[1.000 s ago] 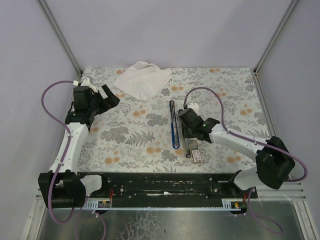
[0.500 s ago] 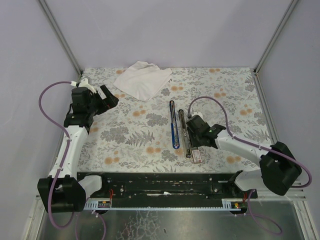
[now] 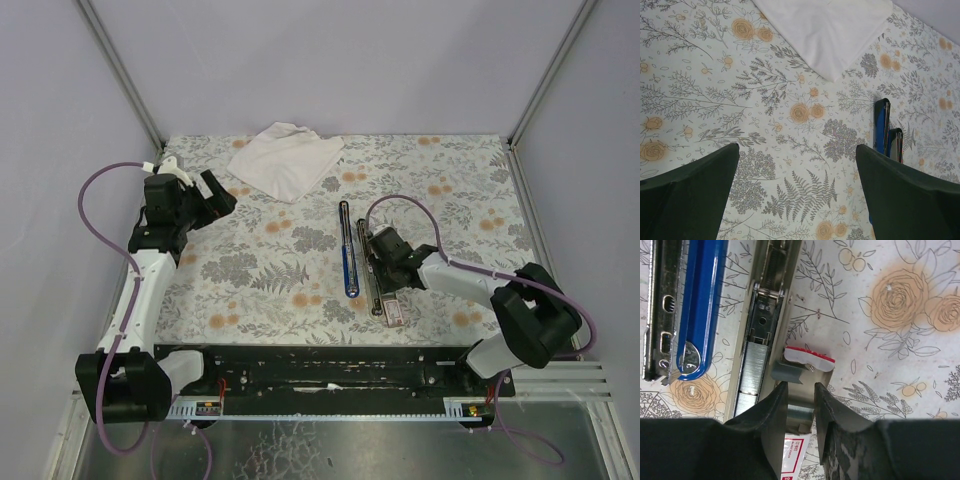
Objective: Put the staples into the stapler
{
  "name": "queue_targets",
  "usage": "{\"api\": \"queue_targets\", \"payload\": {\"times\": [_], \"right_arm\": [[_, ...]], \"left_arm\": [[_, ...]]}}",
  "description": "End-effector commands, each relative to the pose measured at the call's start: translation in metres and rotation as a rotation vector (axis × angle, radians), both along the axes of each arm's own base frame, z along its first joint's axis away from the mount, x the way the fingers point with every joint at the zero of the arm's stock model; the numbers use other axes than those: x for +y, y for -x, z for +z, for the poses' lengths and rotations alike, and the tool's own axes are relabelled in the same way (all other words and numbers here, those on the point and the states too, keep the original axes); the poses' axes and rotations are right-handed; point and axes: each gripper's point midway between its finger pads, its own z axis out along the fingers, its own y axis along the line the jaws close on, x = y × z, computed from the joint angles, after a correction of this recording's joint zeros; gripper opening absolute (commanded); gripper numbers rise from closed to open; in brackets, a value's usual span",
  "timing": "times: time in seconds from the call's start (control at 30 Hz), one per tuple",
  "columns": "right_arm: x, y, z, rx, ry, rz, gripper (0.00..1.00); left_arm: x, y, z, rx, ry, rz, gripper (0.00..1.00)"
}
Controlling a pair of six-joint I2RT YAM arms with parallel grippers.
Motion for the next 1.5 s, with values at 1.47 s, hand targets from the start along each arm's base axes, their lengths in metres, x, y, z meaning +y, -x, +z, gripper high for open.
{"api": "queue_targets", "payload": {"times": [1.47], "right_arm": [[0.030, -0.008, 0.094, -0.123, -0.252, 0.045, 0.00]], "left_arm": [[-0.091, 0.014, 0.021, -0.134, 0.073, -0.345, 1.00]]}}
